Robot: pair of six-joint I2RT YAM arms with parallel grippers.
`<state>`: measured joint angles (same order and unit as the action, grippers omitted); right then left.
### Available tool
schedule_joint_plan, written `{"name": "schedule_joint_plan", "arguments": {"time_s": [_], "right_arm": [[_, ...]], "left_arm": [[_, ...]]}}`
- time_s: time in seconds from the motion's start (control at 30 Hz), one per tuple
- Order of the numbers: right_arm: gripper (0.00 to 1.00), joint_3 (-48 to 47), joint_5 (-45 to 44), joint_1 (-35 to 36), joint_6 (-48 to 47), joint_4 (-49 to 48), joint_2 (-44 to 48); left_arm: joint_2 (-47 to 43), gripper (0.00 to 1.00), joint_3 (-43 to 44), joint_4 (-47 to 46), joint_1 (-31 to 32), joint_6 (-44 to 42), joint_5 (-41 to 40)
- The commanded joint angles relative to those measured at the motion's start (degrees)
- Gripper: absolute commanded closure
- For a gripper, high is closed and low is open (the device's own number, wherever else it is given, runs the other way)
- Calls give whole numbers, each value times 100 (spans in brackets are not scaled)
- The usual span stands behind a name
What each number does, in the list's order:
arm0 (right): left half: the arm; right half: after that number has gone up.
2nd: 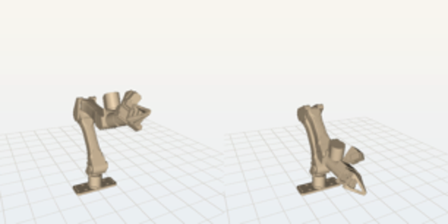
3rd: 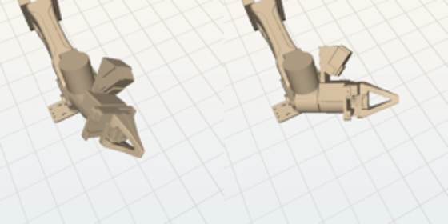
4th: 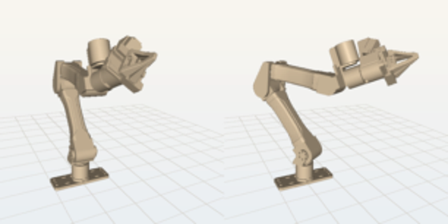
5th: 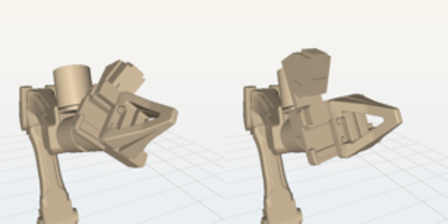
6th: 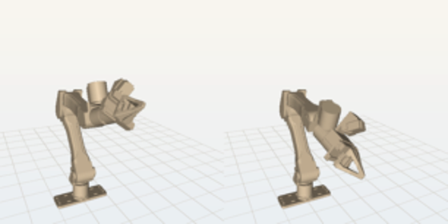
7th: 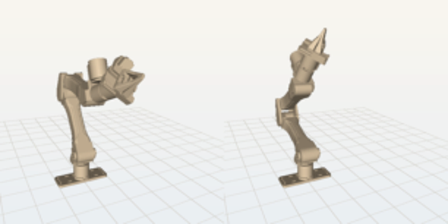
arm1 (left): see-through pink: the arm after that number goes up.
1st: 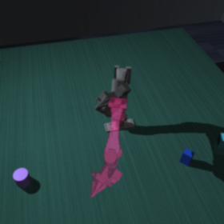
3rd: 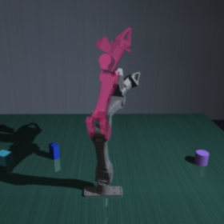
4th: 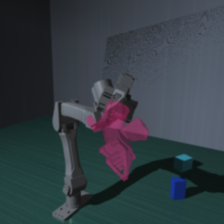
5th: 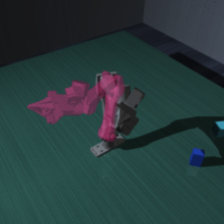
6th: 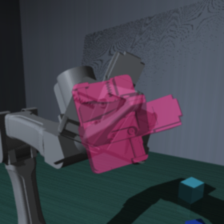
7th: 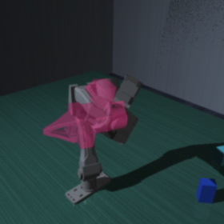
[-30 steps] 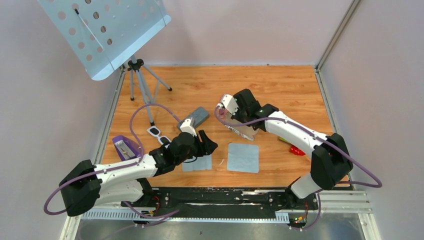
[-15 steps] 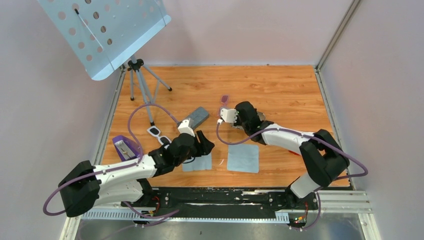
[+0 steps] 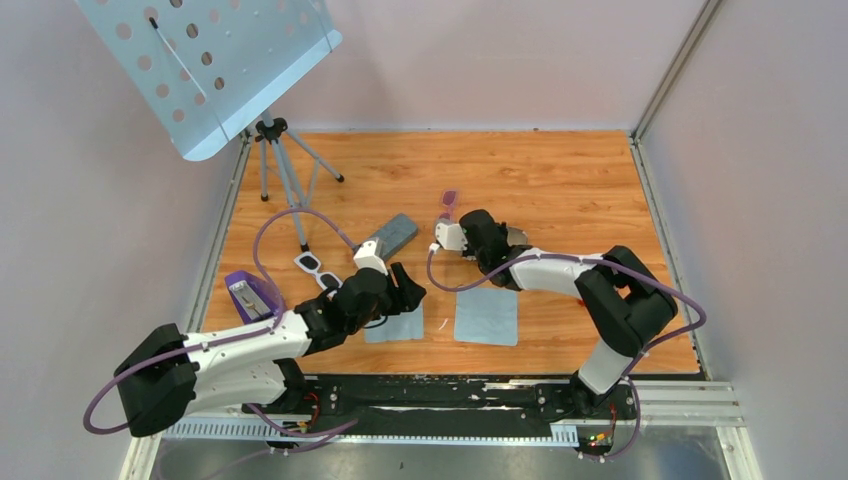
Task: Organize the sunglasses
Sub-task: Adjust the sunglasses case at the center of the board.
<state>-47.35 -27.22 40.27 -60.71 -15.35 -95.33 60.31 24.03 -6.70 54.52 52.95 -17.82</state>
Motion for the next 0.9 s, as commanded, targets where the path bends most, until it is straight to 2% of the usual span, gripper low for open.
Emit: {"name": "schedule_joint_plan", "arguments": {"time_s": [0.0, 0.37, 0.73, 0.87], "right_arm": [[100, -250, -224, 119, 175, 131, -67], [99, -274, -291, 161, 381, 437, -218], [82, -486, -419, 243, 565, 826, -223], [79, -648, -485, 302, 732, 1246, -80]], "left_arm": [[-118, 41, -27, 32, -35, -51, -161], [-129, 41, -72, -7, -38, -34, -126], [-172, 41, -127, -19, -38, -26, -73], [-229, 41, -98, 27, -38, -25, -37]]}}
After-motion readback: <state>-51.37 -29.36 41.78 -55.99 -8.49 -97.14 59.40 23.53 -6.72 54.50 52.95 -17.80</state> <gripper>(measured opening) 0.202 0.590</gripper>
